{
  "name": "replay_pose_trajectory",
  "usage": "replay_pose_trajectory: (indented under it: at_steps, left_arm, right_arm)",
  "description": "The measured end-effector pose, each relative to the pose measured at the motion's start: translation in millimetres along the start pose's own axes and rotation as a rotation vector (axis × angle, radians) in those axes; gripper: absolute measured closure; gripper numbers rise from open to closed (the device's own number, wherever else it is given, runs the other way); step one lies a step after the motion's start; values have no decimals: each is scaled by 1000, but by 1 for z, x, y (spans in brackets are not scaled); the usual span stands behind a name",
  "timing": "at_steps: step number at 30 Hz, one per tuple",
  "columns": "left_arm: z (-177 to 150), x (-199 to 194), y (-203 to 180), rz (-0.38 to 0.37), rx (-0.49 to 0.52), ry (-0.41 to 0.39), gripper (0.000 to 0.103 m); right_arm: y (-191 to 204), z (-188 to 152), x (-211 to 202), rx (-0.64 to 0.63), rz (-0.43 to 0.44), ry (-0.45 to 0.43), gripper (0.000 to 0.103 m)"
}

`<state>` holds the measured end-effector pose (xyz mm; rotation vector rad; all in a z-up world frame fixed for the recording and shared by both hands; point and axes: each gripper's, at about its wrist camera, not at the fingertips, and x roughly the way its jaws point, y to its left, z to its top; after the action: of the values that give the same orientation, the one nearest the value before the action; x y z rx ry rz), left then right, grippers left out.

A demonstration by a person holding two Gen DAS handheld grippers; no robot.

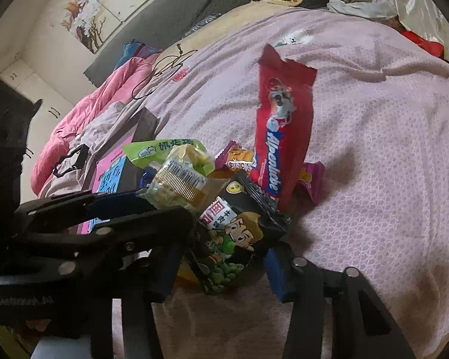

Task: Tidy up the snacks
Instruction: 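Grasp another clear cracker bag with the left tool while the right tool grasps the green pea snack bag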

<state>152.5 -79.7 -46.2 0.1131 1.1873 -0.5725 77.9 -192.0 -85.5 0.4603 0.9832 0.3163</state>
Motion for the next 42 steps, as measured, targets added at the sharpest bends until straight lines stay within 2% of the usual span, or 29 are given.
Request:
replay_pose_trajectory:
  at_steps: [8, 12, 16, 19, 20, 26, 31, 36, 42]
  left_arm:
    - [3, 10, 20, -148, -183, 8, 49]
    - [5, 13, 26, -204, -282, 7, 41]
    - [9, 19, 30, -227, -381, 23, 42]
    - [8, 20, 33, -229, -437, 18, 51]
    - [8, 20, 34, -215, -441, 19, 56]
    - [3, 16, 36, -246, -461, 2, 63]
    - [-1, -3, 31, -253, -432, -27, 65]
    - [-7, -24, 27, -223, -393, -61, 67]
    - [-16, -39, 35, -241, -404, -85, 73]
  right_arm:
    - [4, 0, -3, -47, -16, -12, 58]
    - [6, 0, -2, -49, -16, -11, 58]
    - [5, 0, -2, -48, -12, -10, 58]
    - [5, 0, -2, -48, -11, -9, 58]
    - [5, 0, -2, -48, -12, -9, 58]
    - [4, 1, -6, -49, -8, -12, 63]
    - [9, -1, -16, -82, 8, -38, 67]
    - [19, -4, -23, -122, 48, -61, 72]
    - [23, -4, -20, -137, 77, -66, 75]
